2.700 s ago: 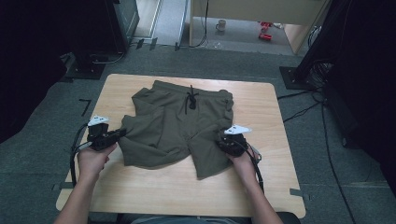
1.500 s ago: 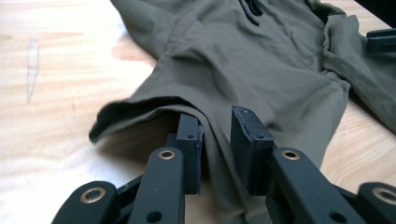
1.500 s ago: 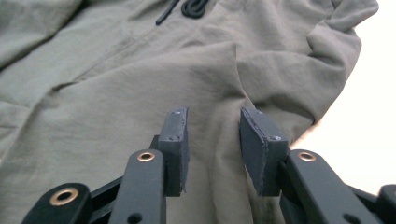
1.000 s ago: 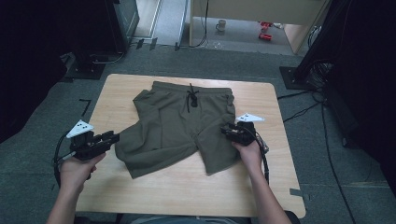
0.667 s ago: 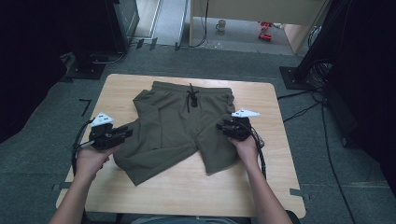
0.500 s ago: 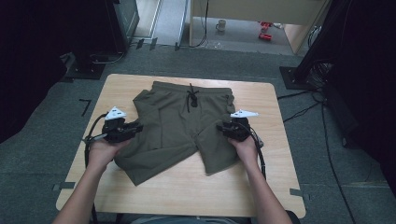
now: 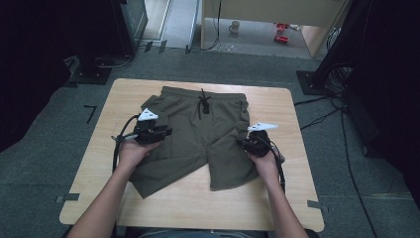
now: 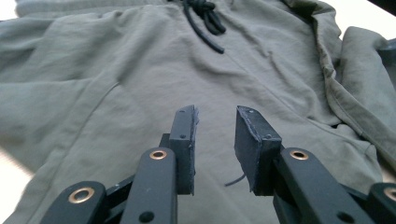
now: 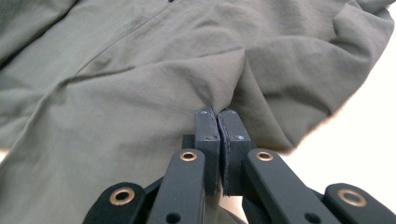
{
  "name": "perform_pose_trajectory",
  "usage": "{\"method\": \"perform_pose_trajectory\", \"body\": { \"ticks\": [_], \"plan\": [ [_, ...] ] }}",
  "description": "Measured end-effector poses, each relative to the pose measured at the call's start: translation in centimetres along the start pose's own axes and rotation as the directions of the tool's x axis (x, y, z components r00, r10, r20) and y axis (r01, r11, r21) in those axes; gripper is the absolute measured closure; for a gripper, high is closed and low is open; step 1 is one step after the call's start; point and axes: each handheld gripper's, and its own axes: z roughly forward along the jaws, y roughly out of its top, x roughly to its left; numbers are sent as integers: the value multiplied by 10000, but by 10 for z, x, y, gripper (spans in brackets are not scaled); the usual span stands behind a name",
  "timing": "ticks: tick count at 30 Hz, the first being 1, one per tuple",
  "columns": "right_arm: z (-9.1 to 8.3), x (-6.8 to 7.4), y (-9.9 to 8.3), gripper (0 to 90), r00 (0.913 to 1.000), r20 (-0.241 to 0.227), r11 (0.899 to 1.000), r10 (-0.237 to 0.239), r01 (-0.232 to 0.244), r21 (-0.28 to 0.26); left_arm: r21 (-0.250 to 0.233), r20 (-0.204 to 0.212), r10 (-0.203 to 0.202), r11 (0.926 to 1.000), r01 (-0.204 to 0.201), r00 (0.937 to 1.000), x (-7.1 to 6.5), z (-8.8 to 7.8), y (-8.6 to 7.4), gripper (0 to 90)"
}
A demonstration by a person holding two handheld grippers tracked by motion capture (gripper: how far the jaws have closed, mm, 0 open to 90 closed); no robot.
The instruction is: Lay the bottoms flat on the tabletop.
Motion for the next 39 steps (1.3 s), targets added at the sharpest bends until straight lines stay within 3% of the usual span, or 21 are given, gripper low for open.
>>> {"method": "perform_pose_trajectory", "body": {
  "ticks": [7,11,15,18,20,24,30,35,38,39],
  "plan": [
    [-18,11,-18,877,10000,55,9999,-74,73,136,203,37,224,9995,-225,9997,-6,20,-1,665],
    [-31,18,-30,878,9996,72,9994,-276,274,206,541,10,294,9981,-294,9996,-6,40,-5,665],
    [-39,19,-45,882,9995,78,9982,-303,299,513,872,-209,563,9947,-543,9982,-5,50,-8,664],
    [-43,18,-54,884,9992,184,9965,-350,335,760,1031,-481,604,9931,-552,9970,1,58,-12,671],
    [-44,14,-58,885,9992,270,9958,-280,256,876,842,-663,571,9951,-515,9962,4,59,-13,682],
    [-38,1,-62,884,9985,538,9964,30,-75,842,690,-1100,922,9940,-849,9896,6,63,-12,697],
    [-26,-16,-53,884,9966,638,9978,525,-550,375,341,-1497,336,9990,-288,9882,20,65,-11,776],
    [-20,-15,-47,835,9950,994,9993,136,-170,342,336,-1711,176,9994,-120,9851,30,65,-9,776],
    [-22,-14,-43,759,9932,1013,9965,578,-635,542,370,-1605,-14,9993,74,9870,29,64,-8,718],
    [-25,-12,-43,747,9939,944,9969,576,-623,479,410,-1560,130,9991,-66,9877,27,64,-8,686]
  ]
}}
